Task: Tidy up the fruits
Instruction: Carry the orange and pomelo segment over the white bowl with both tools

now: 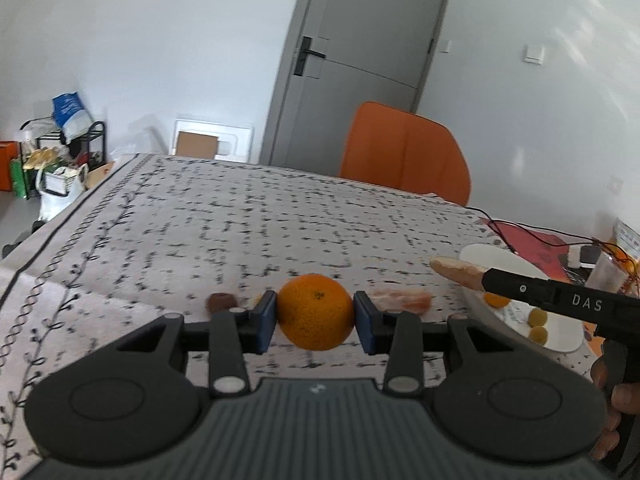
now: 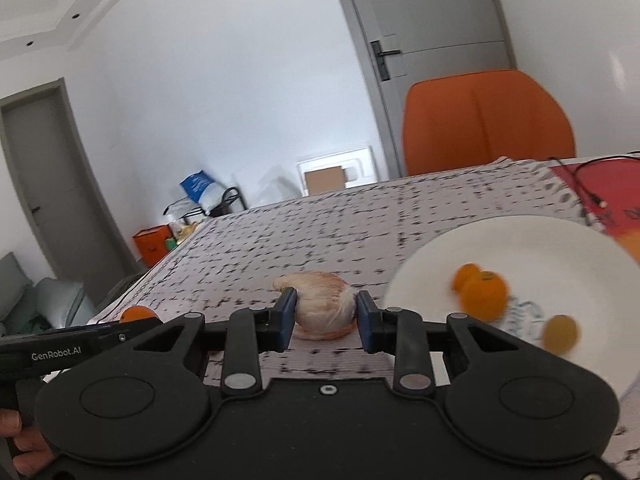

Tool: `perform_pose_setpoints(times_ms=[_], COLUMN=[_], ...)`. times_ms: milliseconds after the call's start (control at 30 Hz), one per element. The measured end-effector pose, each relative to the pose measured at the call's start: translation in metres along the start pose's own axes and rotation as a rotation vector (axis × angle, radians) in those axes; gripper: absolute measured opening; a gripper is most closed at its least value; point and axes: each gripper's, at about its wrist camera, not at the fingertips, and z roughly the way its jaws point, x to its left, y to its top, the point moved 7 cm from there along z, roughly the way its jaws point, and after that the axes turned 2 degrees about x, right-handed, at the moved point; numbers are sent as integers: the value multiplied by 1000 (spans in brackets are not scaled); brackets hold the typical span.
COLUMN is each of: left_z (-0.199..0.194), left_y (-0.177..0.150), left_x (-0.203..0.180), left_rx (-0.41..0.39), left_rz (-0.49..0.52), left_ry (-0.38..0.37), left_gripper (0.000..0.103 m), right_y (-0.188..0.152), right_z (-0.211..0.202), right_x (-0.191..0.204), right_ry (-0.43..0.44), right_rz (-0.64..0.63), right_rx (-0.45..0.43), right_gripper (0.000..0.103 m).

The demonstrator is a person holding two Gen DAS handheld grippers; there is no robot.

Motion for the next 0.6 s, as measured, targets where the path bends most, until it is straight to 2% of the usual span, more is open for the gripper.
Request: perform_pose_setpoints(times_ms=[600], left_z=[31], left_y=[6], left_x=[-80], left_rx=[16], left_rz=[120], left_ry=[-103], left_gripper=[40], right_y=[2], right_z=[-38], right_x=[-81], right_ry=[-144], right_rz=[73], right_rx=[-62], right_gripper=[30])
